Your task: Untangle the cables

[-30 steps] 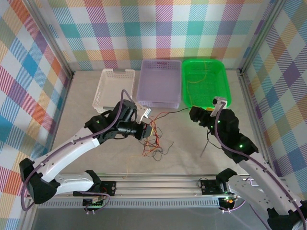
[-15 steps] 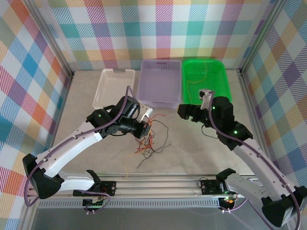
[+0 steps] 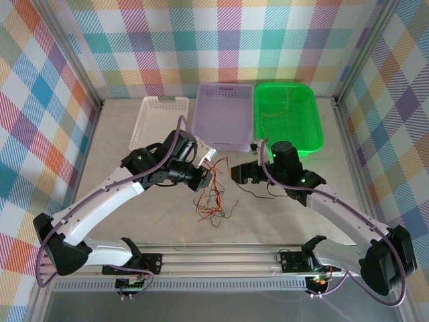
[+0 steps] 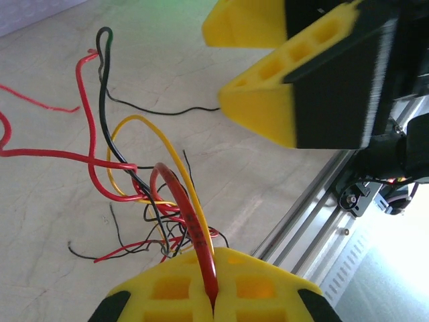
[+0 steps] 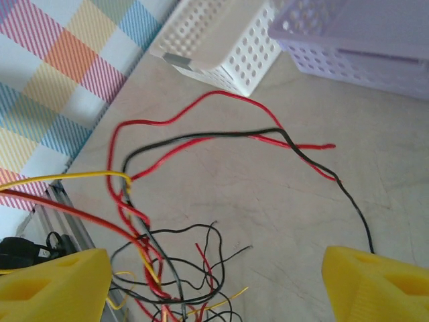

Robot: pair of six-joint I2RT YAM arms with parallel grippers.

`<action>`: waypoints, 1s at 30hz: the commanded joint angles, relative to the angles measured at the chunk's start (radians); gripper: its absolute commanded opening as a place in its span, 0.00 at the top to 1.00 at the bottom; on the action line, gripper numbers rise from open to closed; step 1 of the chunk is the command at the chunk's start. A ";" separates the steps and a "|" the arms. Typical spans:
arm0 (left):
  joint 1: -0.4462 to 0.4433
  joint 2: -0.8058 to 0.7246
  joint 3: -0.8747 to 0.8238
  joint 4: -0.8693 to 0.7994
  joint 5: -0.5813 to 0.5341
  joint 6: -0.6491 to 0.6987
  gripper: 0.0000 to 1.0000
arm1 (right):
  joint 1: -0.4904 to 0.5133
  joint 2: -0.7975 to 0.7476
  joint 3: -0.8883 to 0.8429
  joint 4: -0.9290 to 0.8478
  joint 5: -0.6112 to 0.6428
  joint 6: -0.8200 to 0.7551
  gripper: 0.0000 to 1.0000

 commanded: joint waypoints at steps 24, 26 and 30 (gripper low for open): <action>-0.089 0.023 0.027 -0.006 0.020 0.060 1.00 | 0.063 0.208 0.028 0.434 0.012 0.577 0.29; -0.088 0.022 0.028 -0.005 0.019 0.061 1.00 | 0.069 0.220 0.031 0.432 0.008 0.583 0.32; -0.090 0.021 0.028 -0.009 0.014 0.066 1.00 | 0.077 0.234 0.033 0.457 -0.019 0.600 0.35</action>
